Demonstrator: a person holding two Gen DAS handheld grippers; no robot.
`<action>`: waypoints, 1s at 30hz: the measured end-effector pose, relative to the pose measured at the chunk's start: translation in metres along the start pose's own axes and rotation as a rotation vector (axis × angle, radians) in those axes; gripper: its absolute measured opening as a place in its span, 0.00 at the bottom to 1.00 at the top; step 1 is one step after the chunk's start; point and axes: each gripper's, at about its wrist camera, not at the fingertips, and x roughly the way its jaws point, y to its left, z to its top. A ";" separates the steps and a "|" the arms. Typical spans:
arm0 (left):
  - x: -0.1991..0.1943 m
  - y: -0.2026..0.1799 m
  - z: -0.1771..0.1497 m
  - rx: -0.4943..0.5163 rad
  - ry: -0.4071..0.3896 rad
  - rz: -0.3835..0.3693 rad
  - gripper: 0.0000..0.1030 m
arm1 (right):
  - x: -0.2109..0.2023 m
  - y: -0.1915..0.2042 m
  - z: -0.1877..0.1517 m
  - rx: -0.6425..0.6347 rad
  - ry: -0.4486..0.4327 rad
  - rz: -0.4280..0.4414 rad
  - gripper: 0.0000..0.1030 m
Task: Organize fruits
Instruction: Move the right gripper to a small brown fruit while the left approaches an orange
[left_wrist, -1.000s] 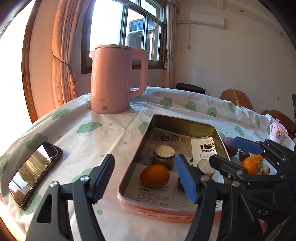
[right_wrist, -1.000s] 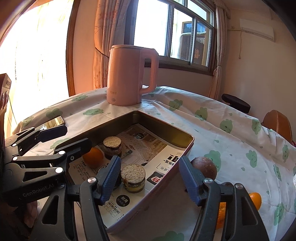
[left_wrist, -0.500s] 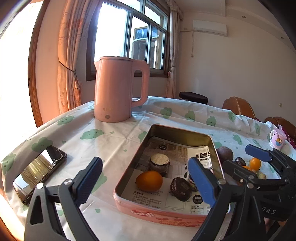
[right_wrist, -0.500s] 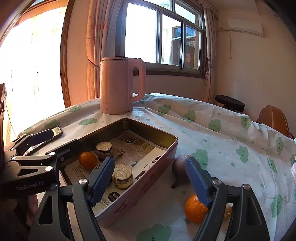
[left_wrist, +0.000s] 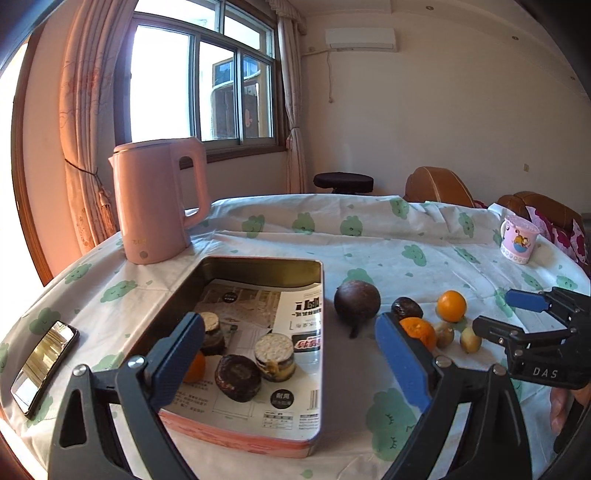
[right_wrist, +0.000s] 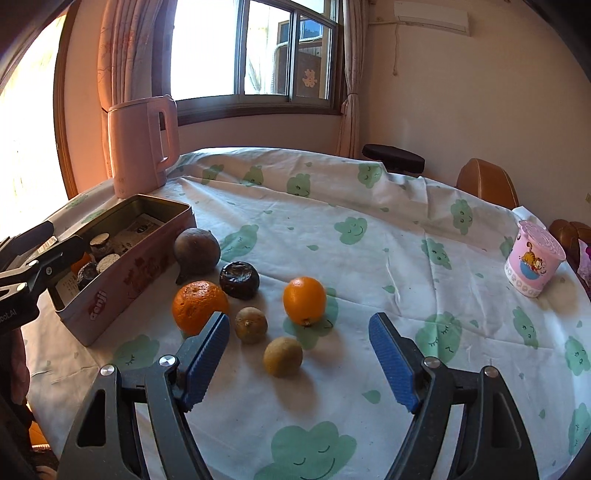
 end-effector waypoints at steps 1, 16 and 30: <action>0.000 -0.008 0.000 0.017 0.000 -0.008 0.93 | 0.003 -0.003 -0.001 0.011 0.016 0.014 0.62; 0.032 -0.079 0.002 0.183 0.126 -0.106 0.81 | 0.033 -0.007 -0.008 0.030 0.169 0.093 0.43; 0.060 -0.092 -0.003 0.210 0.259 -0.180 0.57 | 0.036 -0.017 -0.009 0.080 0.176 0.117 0.28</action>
